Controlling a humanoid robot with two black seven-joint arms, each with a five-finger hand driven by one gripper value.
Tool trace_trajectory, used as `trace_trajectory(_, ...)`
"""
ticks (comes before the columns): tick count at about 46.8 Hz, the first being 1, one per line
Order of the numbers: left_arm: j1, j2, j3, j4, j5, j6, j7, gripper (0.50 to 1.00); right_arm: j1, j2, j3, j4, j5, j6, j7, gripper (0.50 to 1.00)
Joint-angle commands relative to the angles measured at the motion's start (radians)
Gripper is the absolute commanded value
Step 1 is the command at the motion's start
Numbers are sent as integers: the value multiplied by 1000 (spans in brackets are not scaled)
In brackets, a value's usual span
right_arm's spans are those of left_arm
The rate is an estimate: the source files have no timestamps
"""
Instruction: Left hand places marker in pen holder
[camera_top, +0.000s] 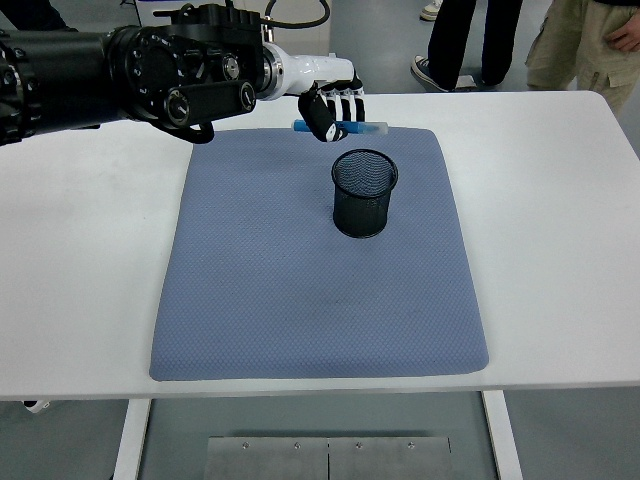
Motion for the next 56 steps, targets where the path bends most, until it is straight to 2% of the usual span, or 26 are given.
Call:
trace_trajectory(1,-1,0,-20,0,0,0,1,543,0,0,0,0,0,0,0,1000)
trace_trajectory(29,39,0,-151,-5,-23,-2,1,543,0,0,0,0,0,0,0,1000)
trace_trajectory(56,127,0,-231,-5,-152,-3,-13,549,0,0,0,0,0,0,0,1000)
